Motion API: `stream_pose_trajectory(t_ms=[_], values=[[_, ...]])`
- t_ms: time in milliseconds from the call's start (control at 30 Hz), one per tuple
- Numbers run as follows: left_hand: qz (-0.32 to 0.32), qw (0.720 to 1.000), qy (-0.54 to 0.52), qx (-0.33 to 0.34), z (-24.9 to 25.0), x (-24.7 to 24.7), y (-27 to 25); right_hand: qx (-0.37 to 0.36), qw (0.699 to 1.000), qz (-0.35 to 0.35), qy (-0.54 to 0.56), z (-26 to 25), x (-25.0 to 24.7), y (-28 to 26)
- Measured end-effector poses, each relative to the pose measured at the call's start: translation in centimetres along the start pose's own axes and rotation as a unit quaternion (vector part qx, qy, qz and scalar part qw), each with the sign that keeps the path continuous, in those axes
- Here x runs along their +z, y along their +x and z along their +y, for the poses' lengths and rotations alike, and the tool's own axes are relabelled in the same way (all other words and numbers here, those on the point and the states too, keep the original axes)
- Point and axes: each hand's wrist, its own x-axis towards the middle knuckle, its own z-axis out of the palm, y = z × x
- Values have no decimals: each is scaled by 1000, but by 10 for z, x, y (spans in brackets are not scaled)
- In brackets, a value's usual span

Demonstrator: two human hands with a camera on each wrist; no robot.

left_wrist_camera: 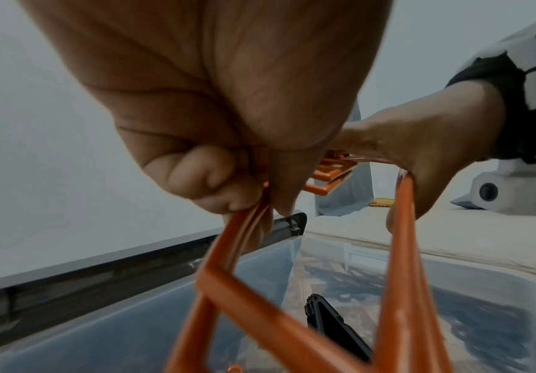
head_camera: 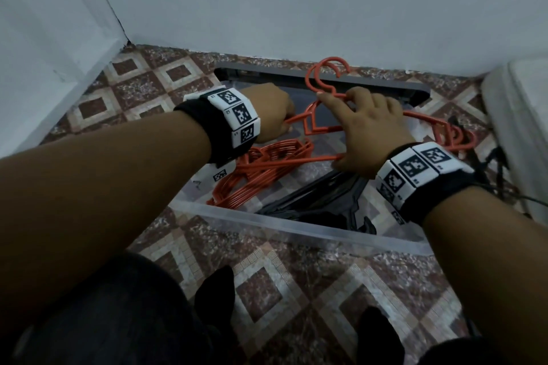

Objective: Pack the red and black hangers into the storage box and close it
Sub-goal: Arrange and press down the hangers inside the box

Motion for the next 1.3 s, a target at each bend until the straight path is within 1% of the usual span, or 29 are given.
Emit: stream_pose_trajectory(t_ms=[67,133,300,400,467,533,667,700,767,833,900,933,967,1000,1033,1133,1233,1300], values=[[-4,1000,-15,-6,-5,8,1,-1,1000,-13,16,3,0,1],[-24,999,-27,-22,-15,18,0,10,999,-20,42,8,-1,3],[-93,988,-22,-122,-50,44,6,47,995,-22,88,22,-2,7],[-154,975,4,-161,-69,56,16,54,992,-24,108,24,0,8],[-224,959,53,-167,-78,66,28,52,991,-34,118,25,3,9],[-286,941,95,-153,-89,86,41,49,991,-45,120,25,6,9],[-333,923,95,-167,-90,116,48,53,989,-65,120,26,11,12],[-339,921,89,-171,-89,123,48,53,989,-72,121,26,12,13],[-332,921,86,-187,-87,138,50,52,987,-83,125,27,14,14],[-330,920,99,-188,-88,156,54,54,987,-86,127,31,15,12],[-337,912,98,-213,-91,175,58,57,986,-91,130,34,15,9],[-352,904,106,-219,-93,182,60,60,985,-95,134,35,15,8],[-362,901,110,-214,-94,189,61,64,983,-100,138,36,14,8],[-363,904,110,-199,-94,192,61,69,982,-105,141,36,13,8],[-357,908,98,-197,-95,196,63,71,981,-109,142,36,13,8],[-359,900,51,-242,-94,199,64,72,980,-117,145,35,14,9],[-328,916,22,-230,-92,208,66,71,978,-125,150,32,16,10],[-314,922,3,-228,-90,215,64,68,978,-130,149,31,17,12]])
